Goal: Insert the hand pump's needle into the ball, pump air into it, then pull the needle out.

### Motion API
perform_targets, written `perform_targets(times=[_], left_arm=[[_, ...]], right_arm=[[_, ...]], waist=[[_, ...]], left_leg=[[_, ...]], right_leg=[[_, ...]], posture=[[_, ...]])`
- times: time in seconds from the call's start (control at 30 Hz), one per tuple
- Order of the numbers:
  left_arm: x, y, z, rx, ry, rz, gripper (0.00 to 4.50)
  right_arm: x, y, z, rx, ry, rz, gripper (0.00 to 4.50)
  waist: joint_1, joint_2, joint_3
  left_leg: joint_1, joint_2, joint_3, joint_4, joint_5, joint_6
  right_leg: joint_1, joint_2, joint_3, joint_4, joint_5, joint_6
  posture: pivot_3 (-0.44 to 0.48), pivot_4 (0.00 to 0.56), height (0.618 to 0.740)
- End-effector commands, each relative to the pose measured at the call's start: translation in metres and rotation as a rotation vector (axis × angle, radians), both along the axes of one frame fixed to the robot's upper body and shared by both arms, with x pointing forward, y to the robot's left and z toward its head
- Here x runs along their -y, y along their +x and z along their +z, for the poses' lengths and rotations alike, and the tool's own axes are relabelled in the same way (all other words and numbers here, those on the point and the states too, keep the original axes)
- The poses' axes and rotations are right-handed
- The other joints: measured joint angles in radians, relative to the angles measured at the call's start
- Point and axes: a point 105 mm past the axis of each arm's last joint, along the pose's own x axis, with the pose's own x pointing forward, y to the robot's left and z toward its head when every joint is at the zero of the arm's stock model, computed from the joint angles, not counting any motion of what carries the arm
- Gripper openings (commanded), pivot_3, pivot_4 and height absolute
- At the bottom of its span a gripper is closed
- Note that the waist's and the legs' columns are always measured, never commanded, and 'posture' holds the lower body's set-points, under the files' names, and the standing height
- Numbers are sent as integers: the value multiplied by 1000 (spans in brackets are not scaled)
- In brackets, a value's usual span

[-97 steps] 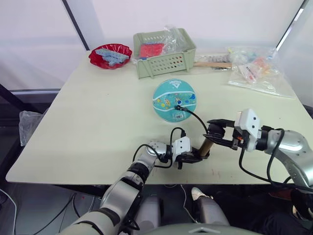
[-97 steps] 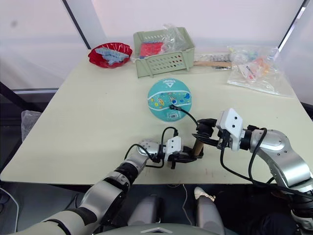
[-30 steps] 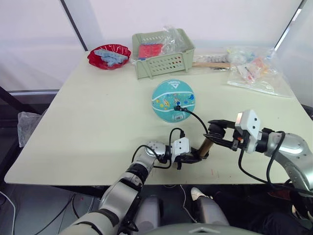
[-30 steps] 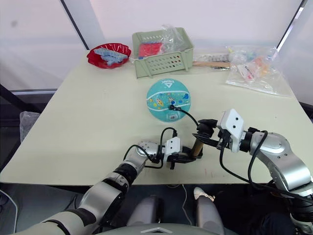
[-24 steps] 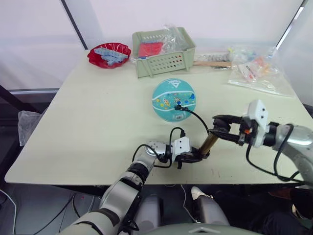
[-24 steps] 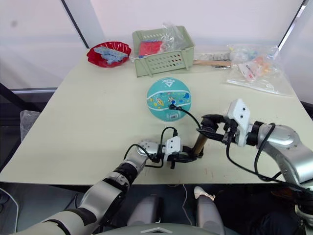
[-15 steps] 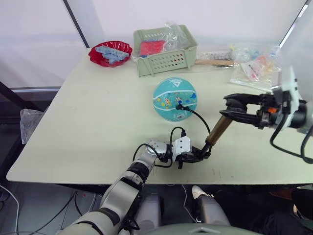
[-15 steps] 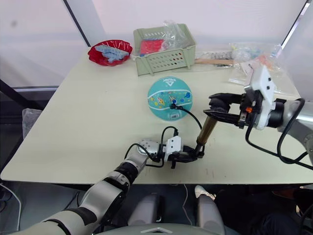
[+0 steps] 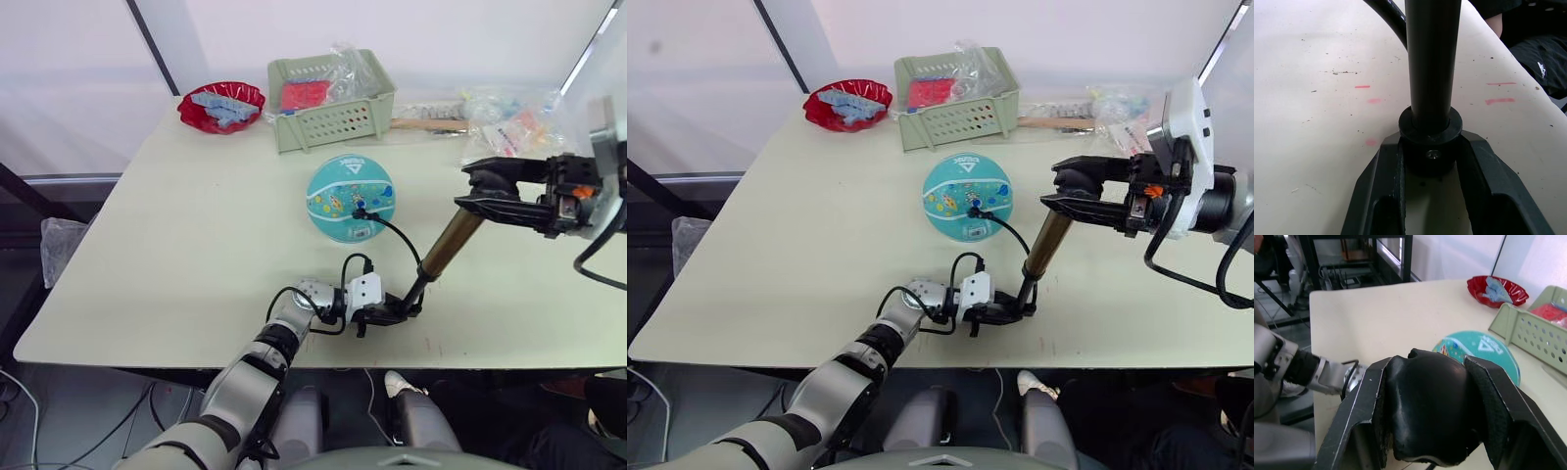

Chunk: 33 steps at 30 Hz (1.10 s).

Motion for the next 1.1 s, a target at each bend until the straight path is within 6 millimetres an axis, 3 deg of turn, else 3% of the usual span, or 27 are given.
perform_targets(times=[0.03, 0.37, 0.67, 0.83, 1.1], left_arm=[[-23, -21, -43, -137, 150, 13, 1031], [-23, -21, -43, -137, 147, 22, 1031], [-22, -20, -43, -137, 146, 25, 1031], [-22, -20, -43, -139, 148, 23, 1031], [-20, -20, -43, -136, 147, 21, 1031]], right_arm=[[-4, 1, -23, -17, -40, -7, 1940], [-15, 7, -103, -78, -73, -43, 1940], [-21, 8, -129, -61, -63, -63, 1940], [-22, 11, -110, -16, -11, -50, 1940], [-17, 16, -40, 80, 71, -5, 1940]], waist=[[-1, 0, 0], [-3, -9, -9], [-3, -9, -9], [-3, -8, -9], [0, -2, -2]], left_leg=[[0, 0, 0, 0, 0, 0], [2, 1, 0, 0, 0, 0], [4, 1, -1, 0, 0, 0], [3, 0, -1, 0, 0, 0], [1, 0, -1, 1, 0, 0]], right_leg=[[0, 0, 0, 0, 0, 0], [2, 1, 0, 0, 0, 1], [3, 1, -1, 0, -2, 2], [3, 1, -1, 0, 0, 0], [2, 0, -1, 0, 0, 0]], posture=[[0, 150, 736], [0, 150, 736], [0, 150, 736], [0, 150, 736], [0, 150, 736]])
